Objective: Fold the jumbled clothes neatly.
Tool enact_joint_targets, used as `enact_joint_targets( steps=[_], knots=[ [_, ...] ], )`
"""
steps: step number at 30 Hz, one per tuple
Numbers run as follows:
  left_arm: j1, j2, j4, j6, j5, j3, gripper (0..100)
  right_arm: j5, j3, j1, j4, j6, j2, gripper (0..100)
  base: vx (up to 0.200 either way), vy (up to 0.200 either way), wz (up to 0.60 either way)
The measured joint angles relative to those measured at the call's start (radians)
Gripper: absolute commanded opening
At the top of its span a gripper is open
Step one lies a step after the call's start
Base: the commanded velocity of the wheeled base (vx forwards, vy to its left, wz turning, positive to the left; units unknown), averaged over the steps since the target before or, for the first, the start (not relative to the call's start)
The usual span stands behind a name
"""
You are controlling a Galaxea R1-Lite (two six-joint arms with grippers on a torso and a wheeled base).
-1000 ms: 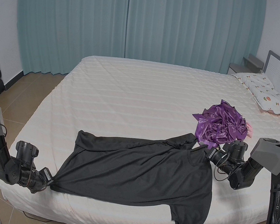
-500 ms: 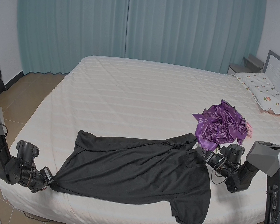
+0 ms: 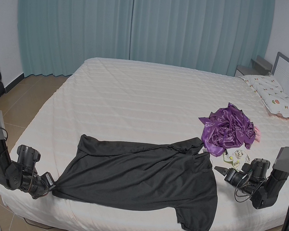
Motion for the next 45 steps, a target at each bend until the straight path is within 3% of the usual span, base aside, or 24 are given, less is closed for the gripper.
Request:
enact_joint_targets(
  steps=[7,12,18,25,26,38,45],
  knots=[
    [0.001,0.000,0.000,0.000,0.000,0.000,0,0.053,0.248,0.016,-0.076,-0.072,-0.035,100,0.000,0.000,0.00],
    [0.001,0.000,0.000,0.001,0.000,0.000,0,0.060,0.372,0.073,-0.208,-0.100,-0.012,100,0.000,0.000,0.00],
    [0.001,0.000,0.000,0.001,0.000,0.000,0,0.014,0.411,0.128,-0.249,-0.105,0.062,100,0.000,0.000,0.00],
    [0.001,0.000,0.000,0.002,0.000,0.000,0,0.010,0.391,0.149,-0.251,-0.102,0.098,100,0.000,0.000,0.00],
    [0.001,0.000,0.000,0.002,0.000,0.000,0,0.009,0.388,0.151,-0.251,-0.101,0.101,0,0.000,0.000,0.00],
    [0.002,-0.001,0.005,0.001,-0.010,0.000,0,0.008,0.467,0.117,-0.248,-0.126,0.089,0,0.000,0.000,0.00],
    [0.002,-0.003,0.006,0.002,-0.010,0.000,0,0.010,0.509,0.056,-0.249,-0.219,0.079,0,0.000,0.000,0.00]
  ],
)
